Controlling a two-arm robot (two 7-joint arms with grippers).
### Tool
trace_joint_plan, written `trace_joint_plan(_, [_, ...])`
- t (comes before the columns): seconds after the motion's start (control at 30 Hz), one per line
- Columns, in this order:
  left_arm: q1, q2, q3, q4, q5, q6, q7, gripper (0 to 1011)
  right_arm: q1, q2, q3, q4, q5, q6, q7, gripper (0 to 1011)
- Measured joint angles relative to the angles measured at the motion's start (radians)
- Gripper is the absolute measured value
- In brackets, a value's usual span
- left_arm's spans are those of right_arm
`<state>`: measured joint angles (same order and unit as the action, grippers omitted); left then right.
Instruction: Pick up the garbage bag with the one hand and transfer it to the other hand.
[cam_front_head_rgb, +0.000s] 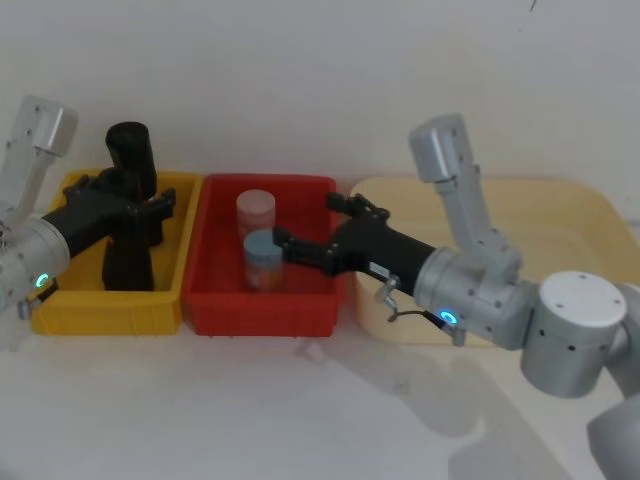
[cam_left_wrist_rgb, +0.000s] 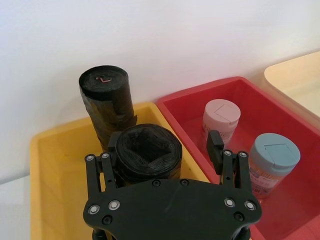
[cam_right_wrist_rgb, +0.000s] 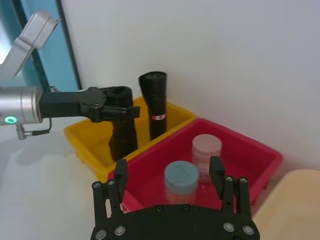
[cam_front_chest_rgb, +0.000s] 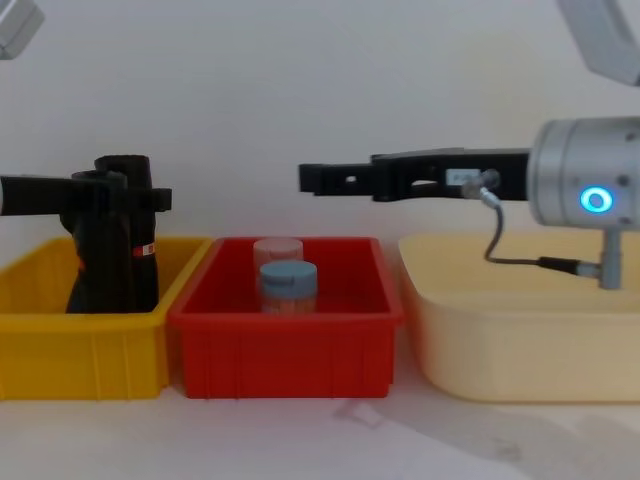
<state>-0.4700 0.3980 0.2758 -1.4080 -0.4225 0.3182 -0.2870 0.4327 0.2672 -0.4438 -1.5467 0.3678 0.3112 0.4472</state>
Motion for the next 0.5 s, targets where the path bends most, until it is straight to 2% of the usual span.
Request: trace_joint_plan(0.5, [-0.005, -0.002, 0.004, 0.005, 0.003, -0.002, 0.0, 1001, 0.127, -0.058, -0.083, 0.177, -0.024, -0.005, 0.043, 1001])
